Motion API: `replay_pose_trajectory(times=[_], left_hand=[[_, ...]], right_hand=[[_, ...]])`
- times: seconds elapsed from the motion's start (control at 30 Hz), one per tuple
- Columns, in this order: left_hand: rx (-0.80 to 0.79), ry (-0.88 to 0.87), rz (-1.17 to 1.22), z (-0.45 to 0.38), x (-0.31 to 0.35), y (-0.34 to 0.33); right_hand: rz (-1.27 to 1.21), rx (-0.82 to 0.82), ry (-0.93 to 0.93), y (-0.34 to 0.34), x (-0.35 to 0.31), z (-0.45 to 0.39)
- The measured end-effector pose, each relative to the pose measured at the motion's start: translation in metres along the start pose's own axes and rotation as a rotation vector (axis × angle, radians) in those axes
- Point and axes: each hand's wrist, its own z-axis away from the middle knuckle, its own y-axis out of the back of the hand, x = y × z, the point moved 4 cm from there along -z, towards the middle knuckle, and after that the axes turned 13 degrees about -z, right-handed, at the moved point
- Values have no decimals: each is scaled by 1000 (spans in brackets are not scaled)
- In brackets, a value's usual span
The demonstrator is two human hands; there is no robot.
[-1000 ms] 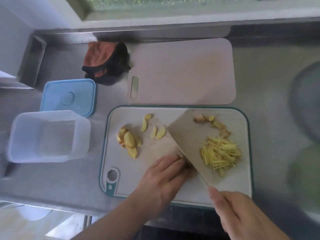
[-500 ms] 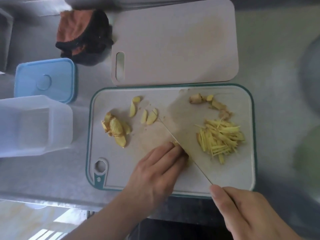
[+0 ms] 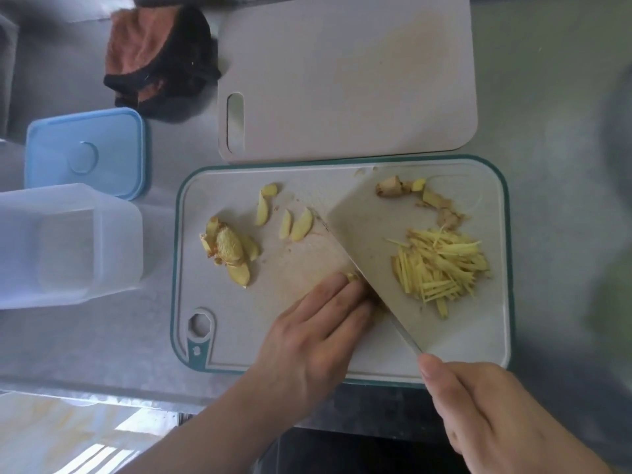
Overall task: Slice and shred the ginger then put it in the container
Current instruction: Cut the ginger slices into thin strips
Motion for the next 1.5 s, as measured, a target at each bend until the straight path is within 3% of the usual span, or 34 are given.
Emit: replay_pose_trajectory(times=[0.23,0.5,0.83,1.1,1.3,1.5], left_hand=[[39,27,-28,-1,1,4],[83,45,-4,-10,-2,8],[80,62,57,-9,-1,6],[86,85,7,-8,-1,11],[83,91,21,-13,0,12],[85,104,40,-12,0,11]], right_hand=[[85,111,75,18,-4,-3],[31,22,9,10,-7,8],[100,21,25,8,-9,3],[145,147,108,18,-8,0],[37,24,34,11,-12,10],[69,50,60,9,-12,12]])
